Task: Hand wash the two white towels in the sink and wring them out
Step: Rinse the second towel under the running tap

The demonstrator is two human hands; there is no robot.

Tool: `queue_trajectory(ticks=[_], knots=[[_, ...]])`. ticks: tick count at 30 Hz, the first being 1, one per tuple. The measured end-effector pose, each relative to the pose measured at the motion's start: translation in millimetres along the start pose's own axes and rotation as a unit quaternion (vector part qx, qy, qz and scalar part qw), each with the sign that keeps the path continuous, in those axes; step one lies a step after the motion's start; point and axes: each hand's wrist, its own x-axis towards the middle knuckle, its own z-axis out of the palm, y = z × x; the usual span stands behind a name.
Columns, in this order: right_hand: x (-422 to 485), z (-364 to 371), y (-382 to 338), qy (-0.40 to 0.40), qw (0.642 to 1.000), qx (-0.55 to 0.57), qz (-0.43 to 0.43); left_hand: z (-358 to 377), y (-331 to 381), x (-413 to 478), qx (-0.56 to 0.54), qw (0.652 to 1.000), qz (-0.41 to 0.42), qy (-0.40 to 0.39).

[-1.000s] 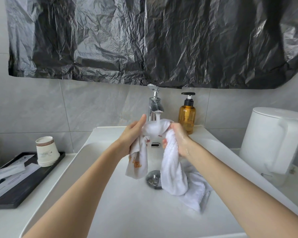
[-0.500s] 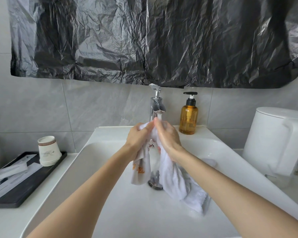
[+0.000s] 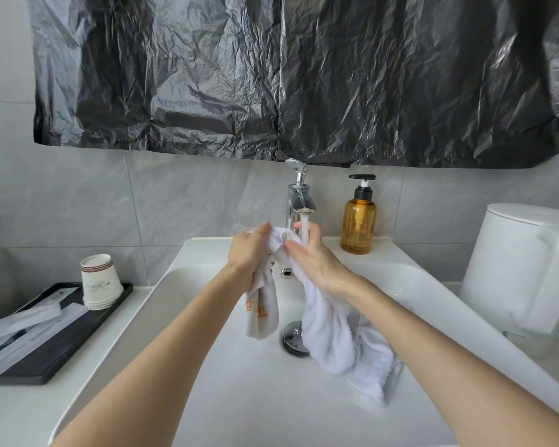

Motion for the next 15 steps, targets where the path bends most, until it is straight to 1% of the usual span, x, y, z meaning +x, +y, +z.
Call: queue_trajectory(ticks=[1, 2, 4, 5, 7, 9, 11, 13, 15], knots=[[-0.9, 0.2, 5.3, -0.023, 0.999, 0.021, 0.009, -2.7, 1.0, 1.6, -0.022, 1.000, -0.006, 0.004], [-2.3, -0.5, 9.2, -0.054, 0.998, 0.018, 0.020, -5.1, 2.1, 3.3, -0.038, 0.999, -0.009, 0.006], [-5.0, -4.4, 19.0, -0.118, 0.991, -0.053, 0.046, -9.1, 4.6, 6.3, -0.062, 0.998, -0.008, 0.015], [-5.7, -7.7, 21.5, -0.138, 0.985, -0.087, 0.057, -10.5, 6.7, 6.6, -0.074, 0.997, -0.009, 0.019], [-6.6, -14.6, 18.4, -0.146, 0.979, -0.119, 0.078, -12.1, 9.6, 6.6, -0.085, 0.996, -0.006, 0.028], [-2.9, -22.0, 16.3, -0.110, 0.987, -0.089, 0.079, -13.5, 8.5, 5.9, -0.052, 0.998, 0.016, 0.039], [-0.5, -31.3, 10.8, -0.052, 0.996, 0.016, 0.071, -13.8, 5.9, 5.7, 0.003, 0.998, 0.046, 0.039], [0.4, -38.5, 4.3, 0.020, 0.986, 0.138, 0.093, -12.7, 3.5, 3.6, 0.021, 0.999, 0.048, 0.010], [1.7, -42.4, 2.3, 0.079, 0.962, 0.227, 0.130, -7.1, -0.2, -1.1, -0.022, 0.998, 0.022, -0.057]])
